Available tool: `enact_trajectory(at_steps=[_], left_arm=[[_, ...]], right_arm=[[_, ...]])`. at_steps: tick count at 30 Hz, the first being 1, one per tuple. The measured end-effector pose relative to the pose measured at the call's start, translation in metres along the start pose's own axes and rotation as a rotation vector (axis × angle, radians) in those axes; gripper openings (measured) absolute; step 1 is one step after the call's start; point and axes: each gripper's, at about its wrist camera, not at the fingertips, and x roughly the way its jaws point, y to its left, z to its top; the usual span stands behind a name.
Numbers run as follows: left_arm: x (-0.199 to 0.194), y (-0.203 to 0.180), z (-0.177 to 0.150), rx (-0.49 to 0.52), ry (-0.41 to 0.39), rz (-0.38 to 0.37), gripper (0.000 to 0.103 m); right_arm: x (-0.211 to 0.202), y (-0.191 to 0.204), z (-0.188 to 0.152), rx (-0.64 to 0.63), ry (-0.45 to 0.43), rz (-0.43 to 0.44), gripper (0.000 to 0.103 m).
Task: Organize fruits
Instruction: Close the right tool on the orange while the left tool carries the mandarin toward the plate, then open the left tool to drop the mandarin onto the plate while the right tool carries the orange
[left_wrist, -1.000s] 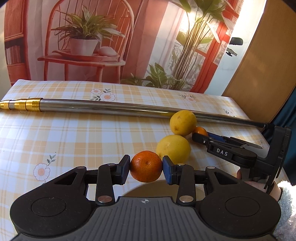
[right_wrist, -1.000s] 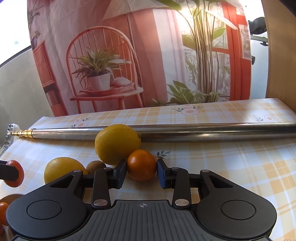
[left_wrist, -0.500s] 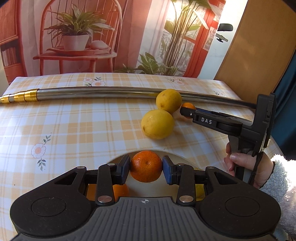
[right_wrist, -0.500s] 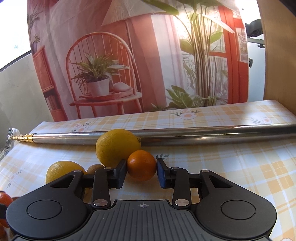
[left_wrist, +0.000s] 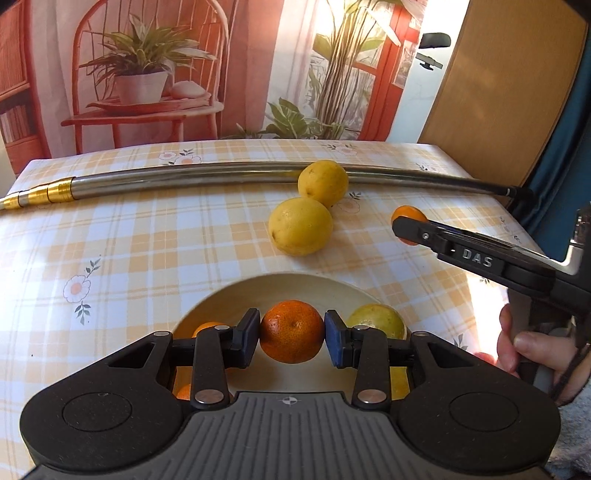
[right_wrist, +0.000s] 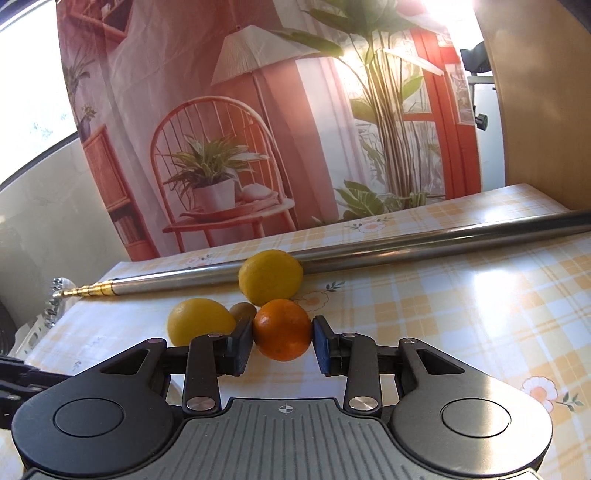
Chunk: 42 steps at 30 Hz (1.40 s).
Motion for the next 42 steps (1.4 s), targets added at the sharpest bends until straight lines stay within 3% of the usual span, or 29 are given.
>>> enact_trajectory(at_steps=[5, 13, 28, 34, 42], left_arm=[[0.015, -0.005, 0.006, 0.084, 0.022, 0.056, 0.04], [0.028, -0.006, 0.007, 0.129, 0.051, 0.105, 0.04], [0.034, -0.006, 0.008, 0.151, 0.039, 0.097, 0.042], [0.018, 0.008, 0.01, 0.101, -0.001, 0.057, 0.046], [-0.024, 0.038, 0.014, -0.018, -0.131, 0.121, 0.049]], right_arm=[[-0.019, 0.011, -0.004, -0.042, 0.004, 0.023, 0.032], [-0.031, 0.015, -0.008, -0.027, 0.021, 0.053, 0.032], [-0.034, 0.03, -0.012, -0.042, 0.072, 0.07, 0.032], [-0.038, 0.039, -0.009, -0.073, 0.078, 0.074, 0.032], [-0.024, 0.062, -0.003, -0.124, 0.145, 0.068, 0.032]])
